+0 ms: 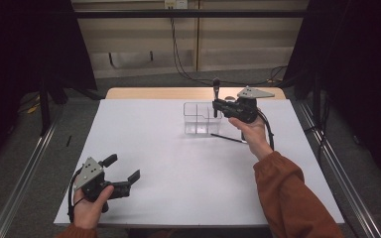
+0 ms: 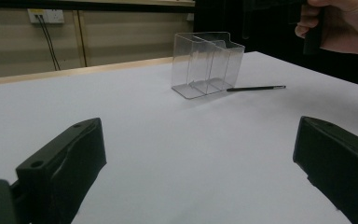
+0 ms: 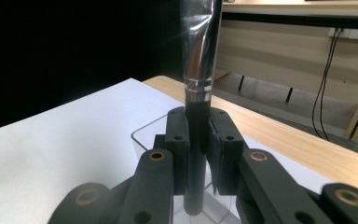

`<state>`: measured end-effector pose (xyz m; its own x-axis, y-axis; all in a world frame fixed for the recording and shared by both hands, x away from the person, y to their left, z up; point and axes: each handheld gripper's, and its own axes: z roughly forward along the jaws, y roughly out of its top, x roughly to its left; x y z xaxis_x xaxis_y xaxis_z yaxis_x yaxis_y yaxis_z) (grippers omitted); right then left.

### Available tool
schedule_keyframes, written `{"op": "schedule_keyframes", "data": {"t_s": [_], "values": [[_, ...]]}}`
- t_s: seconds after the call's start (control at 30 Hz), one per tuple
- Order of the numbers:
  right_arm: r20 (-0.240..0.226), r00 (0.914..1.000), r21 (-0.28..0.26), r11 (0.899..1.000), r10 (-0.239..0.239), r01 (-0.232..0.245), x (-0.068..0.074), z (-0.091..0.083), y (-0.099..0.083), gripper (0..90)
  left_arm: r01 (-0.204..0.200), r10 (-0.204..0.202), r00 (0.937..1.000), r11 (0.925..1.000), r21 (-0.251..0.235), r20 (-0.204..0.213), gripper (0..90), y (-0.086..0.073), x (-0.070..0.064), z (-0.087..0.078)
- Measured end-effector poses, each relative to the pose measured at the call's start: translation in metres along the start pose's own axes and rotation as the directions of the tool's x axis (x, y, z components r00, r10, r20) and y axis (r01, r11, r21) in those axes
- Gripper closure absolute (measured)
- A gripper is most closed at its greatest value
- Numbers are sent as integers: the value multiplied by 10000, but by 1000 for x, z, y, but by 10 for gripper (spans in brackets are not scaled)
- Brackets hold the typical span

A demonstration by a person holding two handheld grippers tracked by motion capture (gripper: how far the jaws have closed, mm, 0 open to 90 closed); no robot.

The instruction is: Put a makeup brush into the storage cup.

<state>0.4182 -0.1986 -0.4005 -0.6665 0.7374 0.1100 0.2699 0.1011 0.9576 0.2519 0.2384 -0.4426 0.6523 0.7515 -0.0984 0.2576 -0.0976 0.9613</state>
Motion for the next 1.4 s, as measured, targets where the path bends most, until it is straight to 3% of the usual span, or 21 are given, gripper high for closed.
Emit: {"op": "schedule_keyframes", "data": {"t_s": [0.17, 0.33, 0.63, 0.7, 1.4], "values": [[604, 9981, 44, 9999, -94, 92, -5, 9, -3, 800, -4, 4, 10000, 10000, 5, 57, 23, 0, 1, 0], [791, 9966, -113, 9996, -248, 257, -6, 13, 0, 800, -9, 9, 9999, 10000, -19, 108, 23, 0, 1, 0], [703, 9975, 134, 9999, -46, 37, -10, 16, -11, 800, -54, 54, 9999, 10000, -13, 90, 23, 0, 1, -1], [715, 9974, 175, 9998, -14, 1, -11, 16, -14, 800, 129, -129, 9998, 9999, -45, 160, 23, 0, 1, 0], [662, 9970, 474, 9979, 400, -431, -17, 23, -36, 798, -200, 200, 9998, 9998, 7, 85, 23, 0, 1, -1]]}}
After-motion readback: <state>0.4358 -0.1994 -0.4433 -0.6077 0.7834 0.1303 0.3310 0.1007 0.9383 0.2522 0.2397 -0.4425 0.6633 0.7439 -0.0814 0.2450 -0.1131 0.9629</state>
